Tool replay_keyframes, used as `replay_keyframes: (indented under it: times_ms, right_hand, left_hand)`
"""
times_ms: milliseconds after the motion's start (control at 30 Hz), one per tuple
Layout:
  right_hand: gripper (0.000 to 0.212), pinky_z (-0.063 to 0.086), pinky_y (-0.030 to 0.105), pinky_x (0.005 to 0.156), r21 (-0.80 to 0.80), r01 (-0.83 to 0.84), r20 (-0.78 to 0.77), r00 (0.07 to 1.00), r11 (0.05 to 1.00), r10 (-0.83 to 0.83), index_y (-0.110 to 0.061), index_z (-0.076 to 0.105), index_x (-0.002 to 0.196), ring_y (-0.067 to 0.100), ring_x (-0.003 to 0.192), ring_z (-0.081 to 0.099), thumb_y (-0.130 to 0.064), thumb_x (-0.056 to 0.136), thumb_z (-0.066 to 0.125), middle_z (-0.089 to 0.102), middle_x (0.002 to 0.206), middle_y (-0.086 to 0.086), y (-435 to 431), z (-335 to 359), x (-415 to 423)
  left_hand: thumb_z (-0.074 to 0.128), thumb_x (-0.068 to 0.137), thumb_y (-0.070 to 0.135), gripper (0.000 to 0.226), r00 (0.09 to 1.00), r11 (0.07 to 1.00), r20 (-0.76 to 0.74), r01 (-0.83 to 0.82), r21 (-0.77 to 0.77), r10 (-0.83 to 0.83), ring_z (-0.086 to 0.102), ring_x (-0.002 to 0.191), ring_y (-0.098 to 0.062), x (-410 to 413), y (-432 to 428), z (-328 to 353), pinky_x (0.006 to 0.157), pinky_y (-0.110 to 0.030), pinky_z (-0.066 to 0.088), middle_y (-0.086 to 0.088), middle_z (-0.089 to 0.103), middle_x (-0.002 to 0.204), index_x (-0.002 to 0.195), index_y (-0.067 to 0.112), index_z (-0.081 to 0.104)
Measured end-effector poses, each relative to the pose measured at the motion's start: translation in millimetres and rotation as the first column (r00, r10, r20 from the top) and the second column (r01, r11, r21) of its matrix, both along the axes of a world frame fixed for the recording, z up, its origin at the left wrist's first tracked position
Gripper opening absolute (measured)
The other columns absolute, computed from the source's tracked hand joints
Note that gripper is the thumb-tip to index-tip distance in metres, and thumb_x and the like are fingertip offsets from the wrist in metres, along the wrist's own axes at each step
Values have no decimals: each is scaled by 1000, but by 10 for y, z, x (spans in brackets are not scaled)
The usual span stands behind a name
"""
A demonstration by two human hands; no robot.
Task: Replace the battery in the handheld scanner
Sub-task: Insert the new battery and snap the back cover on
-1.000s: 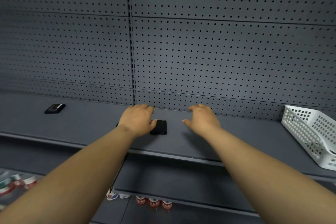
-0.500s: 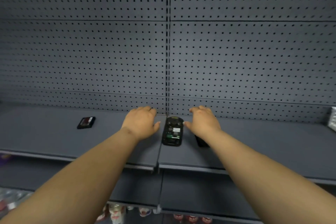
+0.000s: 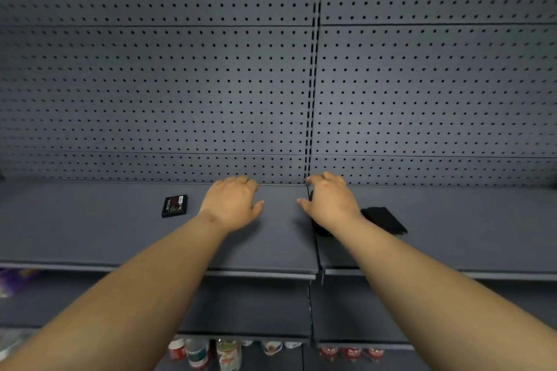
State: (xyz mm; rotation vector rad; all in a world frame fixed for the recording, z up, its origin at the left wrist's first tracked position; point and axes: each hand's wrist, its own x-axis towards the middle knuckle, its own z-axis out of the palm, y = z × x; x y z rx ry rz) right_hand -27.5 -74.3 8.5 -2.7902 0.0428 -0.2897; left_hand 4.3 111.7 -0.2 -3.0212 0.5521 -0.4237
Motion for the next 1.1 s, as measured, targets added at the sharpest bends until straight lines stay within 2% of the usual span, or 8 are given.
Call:
replay_keyframes:
  times_ms: [600,833,1033,1100]
  right_hand:
    - [53,39,39,106,-66,-96,17,995,993,97,-13,46,134,27,132,36,-37,88,57,46,137,9,271,41,135]
    - [53,37,39,107,-46,-86,12,996,995,86,-13,46,134,27,132,37,-38,88,57,46,137,9,822,30,345]
    - [53,36,38,109,27,-43,-24,999,999,43,-12,45,135,27,135,35,-35,88,57,43,143,11,1627,-42,624]
    - [52,37,38,107,39,-24,-37,999,999,25,-10,47,133,27,133,37,-34,88,58,46,140,11,1911,-92,707]
  left_hand:
    - [43,92,42,44,995,994,4,-99,-55,99,52,117,-25,-18,392,-48,98,-38,43,-7,58,126,124,14,50]
    - [42,92,42,42,995,994,0,-104,-41,104,53,114,-26,188,950,-10,96,-38,44,-7,58,124,121,13,52]
    - [41,93,43,42,998,998,6,-63,-11,63,54,112,-25,466,1671,42,94,-38,44,-6,59,121,120,13,52]
    - [42,93,43,41,999,999,19,-48,-8,48,54,111,-26,543,1910,43,94,-38,44,-7,59,119,119,13,52]
